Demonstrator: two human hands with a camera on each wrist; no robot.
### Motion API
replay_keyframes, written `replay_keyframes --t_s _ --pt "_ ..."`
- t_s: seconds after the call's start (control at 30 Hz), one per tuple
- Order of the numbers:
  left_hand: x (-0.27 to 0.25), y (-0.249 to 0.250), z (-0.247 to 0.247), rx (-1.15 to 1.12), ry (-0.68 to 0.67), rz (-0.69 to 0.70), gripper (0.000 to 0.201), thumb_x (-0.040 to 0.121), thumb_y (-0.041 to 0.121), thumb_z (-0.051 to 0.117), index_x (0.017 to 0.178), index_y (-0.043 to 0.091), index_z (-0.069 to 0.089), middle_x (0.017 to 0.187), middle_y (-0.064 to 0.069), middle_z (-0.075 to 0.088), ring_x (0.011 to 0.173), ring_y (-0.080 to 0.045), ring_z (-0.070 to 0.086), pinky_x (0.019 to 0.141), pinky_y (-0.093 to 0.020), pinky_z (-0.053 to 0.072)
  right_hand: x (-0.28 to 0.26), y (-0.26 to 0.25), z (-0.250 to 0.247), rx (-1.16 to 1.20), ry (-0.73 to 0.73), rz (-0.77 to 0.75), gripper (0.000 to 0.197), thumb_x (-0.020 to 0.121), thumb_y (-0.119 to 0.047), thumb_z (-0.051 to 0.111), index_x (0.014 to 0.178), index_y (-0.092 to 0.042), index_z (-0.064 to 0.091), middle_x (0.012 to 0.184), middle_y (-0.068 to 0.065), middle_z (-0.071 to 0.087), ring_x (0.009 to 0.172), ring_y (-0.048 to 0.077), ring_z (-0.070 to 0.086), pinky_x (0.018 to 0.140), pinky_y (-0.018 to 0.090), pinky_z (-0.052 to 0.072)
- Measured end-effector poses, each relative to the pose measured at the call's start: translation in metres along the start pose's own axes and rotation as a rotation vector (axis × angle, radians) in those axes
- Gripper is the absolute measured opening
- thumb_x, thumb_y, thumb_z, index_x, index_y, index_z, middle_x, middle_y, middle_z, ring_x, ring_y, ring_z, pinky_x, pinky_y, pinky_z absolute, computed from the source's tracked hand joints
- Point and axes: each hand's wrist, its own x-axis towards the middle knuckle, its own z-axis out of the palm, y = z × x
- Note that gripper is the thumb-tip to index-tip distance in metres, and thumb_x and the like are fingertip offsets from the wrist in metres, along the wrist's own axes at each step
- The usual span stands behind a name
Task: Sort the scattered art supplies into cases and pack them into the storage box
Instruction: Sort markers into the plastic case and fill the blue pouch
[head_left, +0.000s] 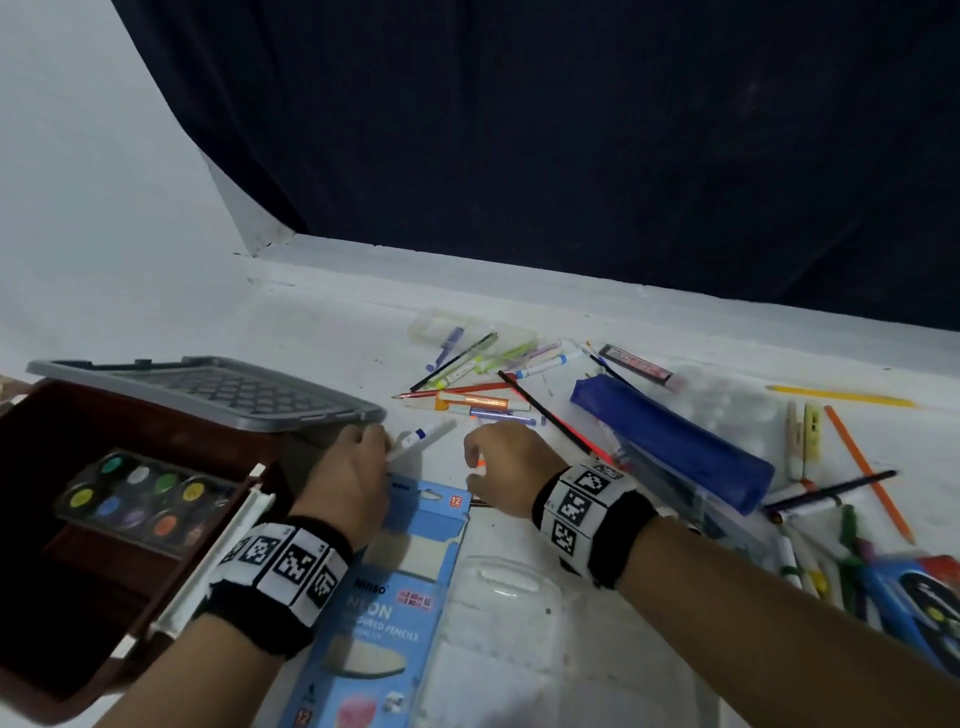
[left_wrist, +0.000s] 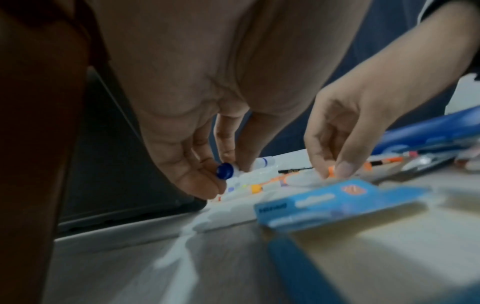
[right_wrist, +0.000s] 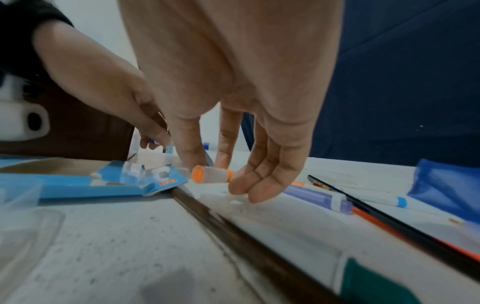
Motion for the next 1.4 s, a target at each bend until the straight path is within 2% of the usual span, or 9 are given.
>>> replay_keyframes --t_s 0.1,0.2,0.33,0.43,0.57,0.73,0.87,1.03,1.4 --pt "-0.012 0.009 -0.012 -0.114 0.112 0.112 0.018 0.094 0.007 0.057 0.112 0.009 0.058 0.106 -0.009 0.059 0.088 -0.026 0.061 0.077 -0.032 0.047 -0.006 0.002 -0.011 0.061 0.121 0.024 0.016 0.085 -0.02 0.065 0.099 -0.011 0.064 0.103 0.006 0.063 0.103 0.022 0.055 0.086 0.033 0.046" --pt "-0.026 0.016 -0.025 -0.241 0.187 0.214 0.014 0.092 0.008 0.062 0.106 0.011 0.06 0.093 -0.004 0.063 0.075 -0.017 0.059 0.071 -0.028 0.045 -0.02 -0.002 -0.031 0.21 0.263 0.062 0.013 0.08 -0.02 0.071 0.088 -0.014 0.063 0.072 -0.003 0.057 0.075 0.019 0.055 0.071 0.031 0.049" --pt "-0.043 0.023 -0.036 -0.44 0.214 0.236 0.008 0.092 0.016 0.066 0.094 0.02 0.06 0.082 0.009 0.066 0.074 -0.007 0.063 0.065 -0.023 0.05 -0.048 -0.007 -0.051 0.36 0.419 0.068 0.018 0.074 -0.016 0.075 0.086 -0.019 0.061 0.062 -0.004 0.054 0.053 0.01 0.046 0.056 0.024 0.043" --pt "-0.055 0.027 -0.041 -0.632 0.194 0.225 0.01 0.091 0.014 0.068 0.089 0.022 0.062 0.079 0.01 0.066 0.075 -0.008 0.063 0.064 -0.017 0.047 -0.071 -0.016 -0.058 0.454 0.551 0.034 0.013 0.082 -0.009 0.067 0.08 -0.02 0.061 0.056 -0.009 0.05 0.051 0.008 0.044 0.054 0.015 0.038" --pt "-0.073 0.029 -0.043 -0.748 0.112 0.278 0.008 0.093 0.011 0.066 0.094 0.018 0.061 0.08 0.002 0.063 0.077 -0.013 0.064 0.071 -0.021 0.049 -0.102 -0.028 -0.057 0.5 0.616 0.009 0.026 0.093 -0.02 0.062 0.071 -0.011 0.05 0.064 -0.004 0.046 0.058 0.009 0.038 0.056 0.02 0.035" --pt "-0.095 0.025 -0.033 -0.821 -0.052 0.308 0.031 0.093 0.006 0.065 0.106 0.034 0.057 0.078 -0.007 0.063 0.077 -0.028 0.064 0.072 -0.029 0.049 -0.139 -0.033 -0.031 0.662 0.578 0.06 0.019 0.096 -0.024 0.06 0.081 -0.013 0.06 0.069 0.0 0.059 0.059 0.008 0.055 0.06 0.023 0.043" --pt "-0.109 0.011 -0.02 -0.635 -0.212 0.343 0.052 0.092 0.008 0.066 0.121 0.047 0.046 0.073 0.001 0.066 0.067 -0.019 0.061 0.073 -0.042 0.052 -0.154 -0.035 0.004 0.755 0.476 0.151 0.02 0.097 -0.021 0.06 0.084 -0.006 0.061 0.065 0.004 0.062 0.057 0.02 0.062 0.057 0.032 0.048" --pt "-0.132 0.011 -0.014 -0.482 -0.369 0.37 0.047 0.091 0.014 0.067 0.123 0.04 0.045 0.067 0.003 0.065 0.056 -0.005 0.058 0.058 -0.019 0.049 -0.157 -0.039 0.033 0.826 0.347 0.285 0.013 0.095 -0.02 0.062 0.101 -0.008 0.062 0.067 0.005 0.063 0.054 0.019 0.064 0.052 0.032 0.051" --pt "-0.144 0.007 -0.001 -0.253 -0.446 0.383 0.038 0.088 0.035 0.072 0.116 0.041 0.048 0.069 0.01 0.069 0.063 0.001 0.062 0.062 -0.011 0.043 -0.151 -0.047 0.047 0.753 0.114 0.375 0.016 0.096 -0.013 0.062 0.111 -0.01 0.058 0.065 0.01 0.068 0.052 0.015 0.065 0.057 0.028 0.058"
